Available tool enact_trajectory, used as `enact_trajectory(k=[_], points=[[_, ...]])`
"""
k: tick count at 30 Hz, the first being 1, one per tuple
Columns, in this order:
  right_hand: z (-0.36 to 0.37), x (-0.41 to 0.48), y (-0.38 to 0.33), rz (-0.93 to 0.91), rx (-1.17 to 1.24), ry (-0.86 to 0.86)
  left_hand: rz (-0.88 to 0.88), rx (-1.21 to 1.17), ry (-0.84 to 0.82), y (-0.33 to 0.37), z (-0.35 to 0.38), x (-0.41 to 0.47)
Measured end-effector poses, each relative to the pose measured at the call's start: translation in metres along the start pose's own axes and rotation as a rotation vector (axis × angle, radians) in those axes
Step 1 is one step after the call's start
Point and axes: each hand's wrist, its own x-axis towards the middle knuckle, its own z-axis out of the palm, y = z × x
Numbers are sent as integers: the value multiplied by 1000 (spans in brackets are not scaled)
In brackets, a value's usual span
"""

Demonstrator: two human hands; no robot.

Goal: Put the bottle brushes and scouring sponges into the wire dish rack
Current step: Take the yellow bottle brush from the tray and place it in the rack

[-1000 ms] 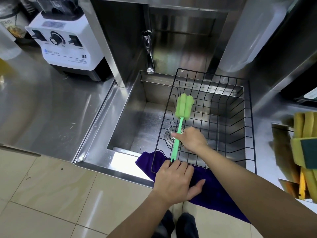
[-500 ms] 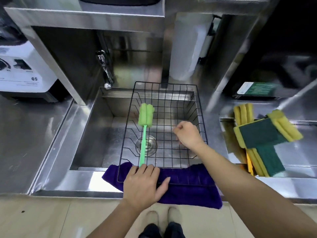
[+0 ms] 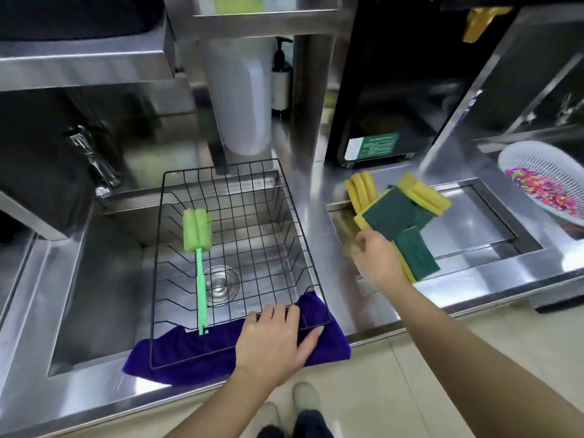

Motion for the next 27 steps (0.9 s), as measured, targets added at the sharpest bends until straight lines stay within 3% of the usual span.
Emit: enact_trajectory(k=[4, 9, 17, 24, 27], points=[[6, -7, 19, -61, -155, 140, 5, -10, 11, 1, 4, -1], [16, -2, 28, 90, -249, 81, 6, -3, 23, 1, 3, -2], [23, 10, 38, 174, -349, 51, 7, 10, 44, 1, 3, -2], [19, 15, 11, 231, 231, 82, 13, 9, 60, -2, 6, -3], [11, 13, -21, 136, 460, 75, 11, -2, 40, -2, 3, -3]])
